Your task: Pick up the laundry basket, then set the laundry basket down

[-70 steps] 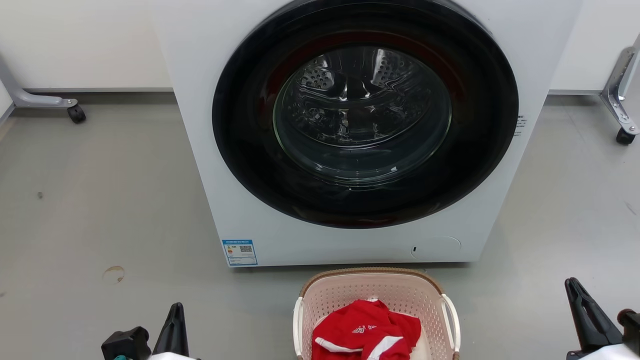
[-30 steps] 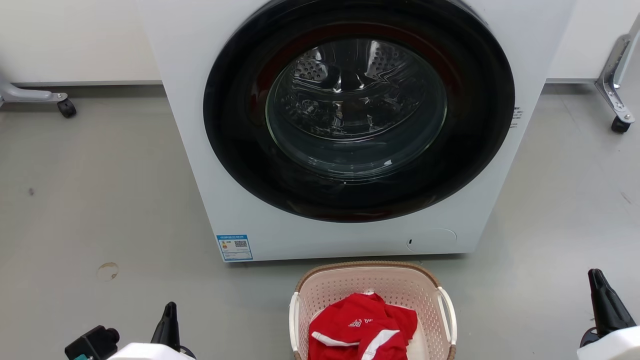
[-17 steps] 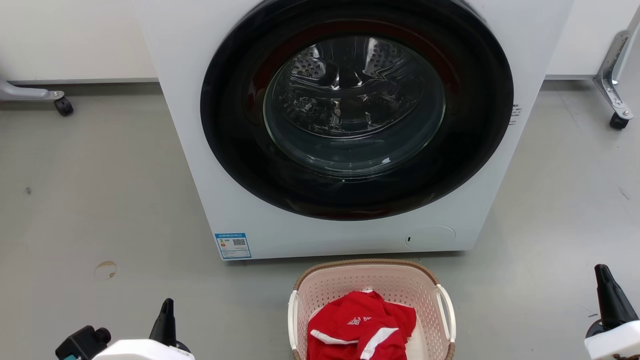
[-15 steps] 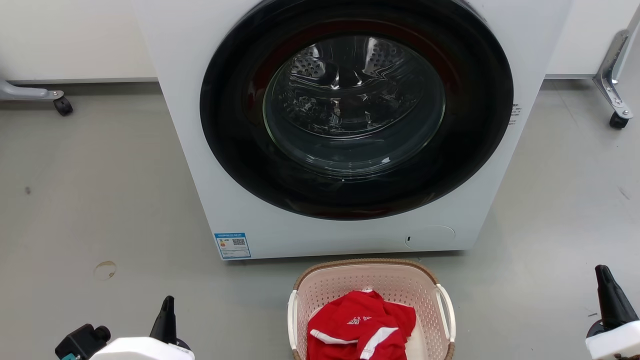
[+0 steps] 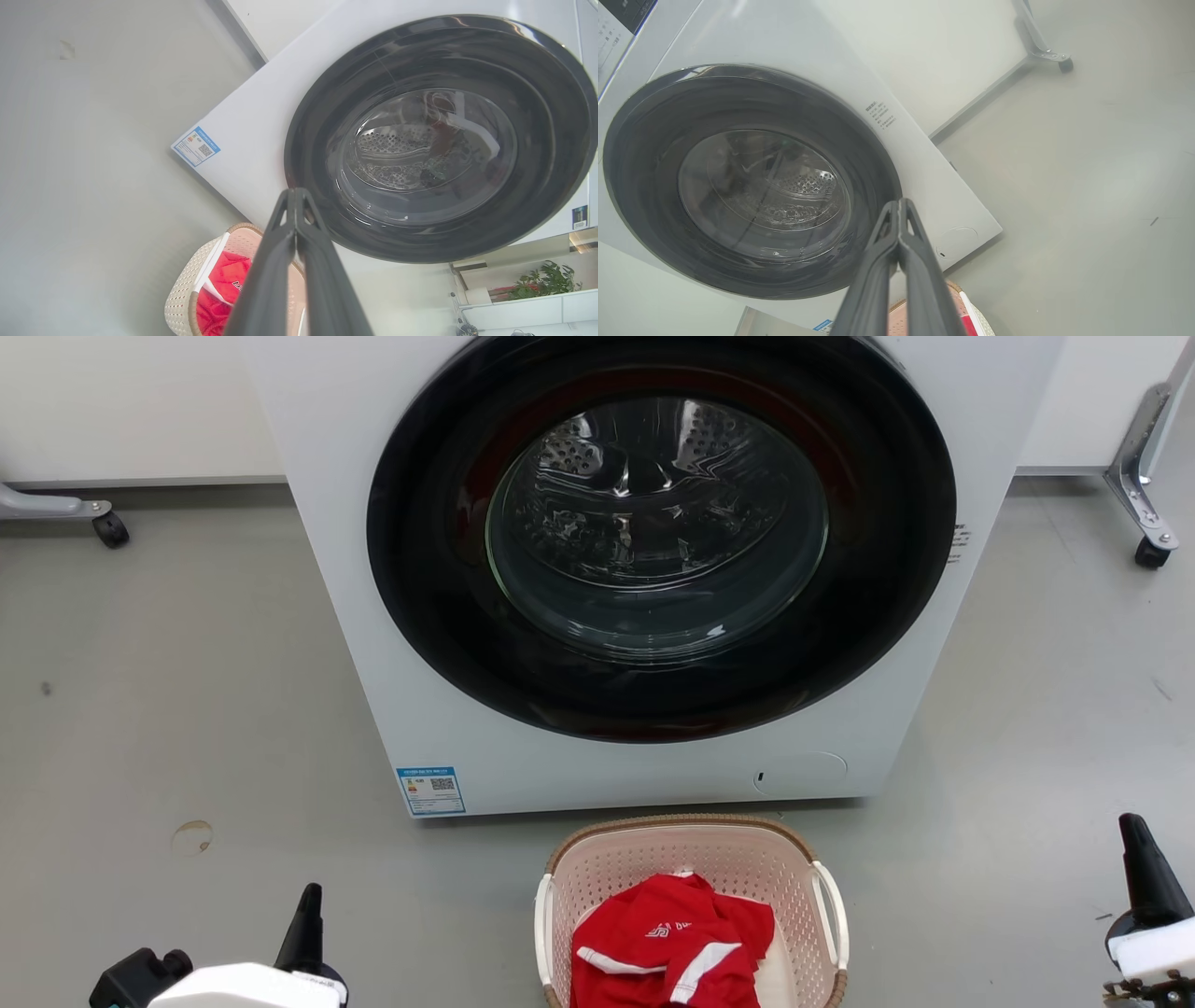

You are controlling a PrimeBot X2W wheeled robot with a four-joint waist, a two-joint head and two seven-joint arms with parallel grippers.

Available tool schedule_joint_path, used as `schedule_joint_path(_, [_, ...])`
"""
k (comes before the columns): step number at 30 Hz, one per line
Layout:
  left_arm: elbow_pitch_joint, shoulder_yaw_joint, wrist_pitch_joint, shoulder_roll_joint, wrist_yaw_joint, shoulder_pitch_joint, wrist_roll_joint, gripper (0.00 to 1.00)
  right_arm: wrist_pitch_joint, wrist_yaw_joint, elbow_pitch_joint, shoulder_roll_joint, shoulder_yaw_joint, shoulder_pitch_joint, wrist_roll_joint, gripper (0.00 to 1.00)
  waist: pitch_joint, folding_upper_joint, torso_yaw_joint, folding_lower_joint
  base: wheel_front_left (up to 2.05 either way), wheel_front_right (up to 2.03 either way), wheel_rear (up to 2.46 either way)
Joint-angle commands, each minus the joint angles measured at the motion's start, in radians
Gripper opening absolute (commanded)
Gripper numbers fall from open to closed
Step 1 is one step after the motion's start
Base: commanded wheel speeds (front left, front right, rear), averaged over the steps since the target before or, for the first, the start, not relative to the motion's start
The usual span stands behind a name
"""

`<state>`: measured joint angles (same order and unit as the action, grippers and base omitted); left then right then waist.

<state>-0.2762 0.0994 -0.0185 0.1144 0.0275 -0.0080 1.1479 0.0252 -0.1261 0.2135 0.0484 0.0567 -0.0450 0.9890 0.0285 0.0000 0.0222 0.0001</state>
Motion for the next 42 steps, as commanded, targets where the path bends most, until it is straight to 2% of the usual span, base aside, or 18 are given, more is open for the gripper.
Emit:
schedule_joint_path(1, [0.027,-0.031,0.003,0.007,-0.016,-0.061,0.020,0.00,-0.010,-0.003,-0.021,0.024,0.001,0.053,0.026,0.00,-0.001,0.0000,0.000,-0.0001,0.00,0.00,0.00])
schedule_joint_path(42, [0.030,-0.170,0.101,-0.047,-0.124,-0.091,0.354,0.00,-0.108,-0.004,0.019,0.007,0.044,0.129,0.476,0.00,-0.024,0.0000,-0.017,-0.0001,0.00,0.00,0.00])
